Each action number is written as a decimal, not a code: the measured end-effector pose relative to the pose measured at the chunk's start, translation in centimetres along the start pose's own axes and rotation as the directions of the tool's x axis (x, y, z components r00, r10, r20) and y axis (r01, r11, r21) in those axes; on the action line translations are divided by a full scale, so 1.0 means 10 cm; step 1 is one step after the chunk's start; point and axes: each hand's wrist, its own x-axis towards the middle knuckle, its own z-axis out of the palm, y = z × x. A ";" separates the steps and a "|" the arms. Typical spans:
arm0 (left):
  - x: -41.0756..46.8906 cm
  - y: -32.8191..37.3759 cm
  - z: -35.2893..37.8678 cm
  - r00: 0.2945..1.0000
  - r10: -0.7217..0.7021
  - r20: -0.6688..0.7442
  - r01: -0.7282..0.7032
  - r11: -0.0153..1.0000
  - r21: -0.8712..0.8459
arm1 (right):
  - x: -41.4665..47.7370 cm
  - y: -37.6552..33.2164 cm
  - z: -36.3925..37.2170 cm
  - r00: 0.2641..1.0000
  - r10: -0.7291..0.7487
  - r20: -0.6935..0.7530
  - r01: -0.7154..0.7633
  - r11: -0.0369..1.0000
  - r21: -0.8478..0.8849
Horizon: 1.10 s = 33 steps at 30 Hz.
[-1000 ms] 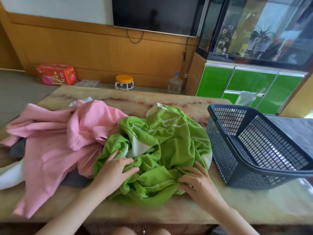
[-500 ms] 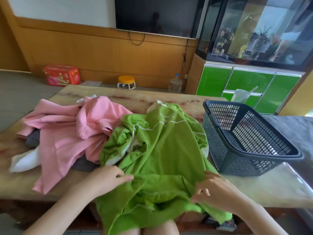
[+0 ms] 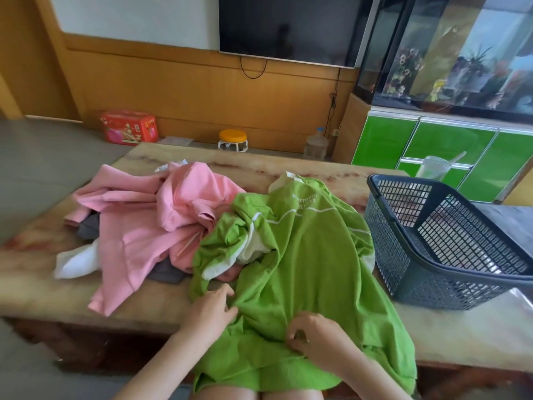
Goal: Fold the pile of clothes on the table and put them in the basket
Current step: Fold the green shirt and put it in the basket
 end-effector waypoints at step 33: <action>0.83 -1.05 -1.89 0.781 -0.390 -0.488 0.323 0.921 -0.217 | 1.61 -1.07 -0.52 0.979 -0.007 -0.205 0.030 0.994 0.106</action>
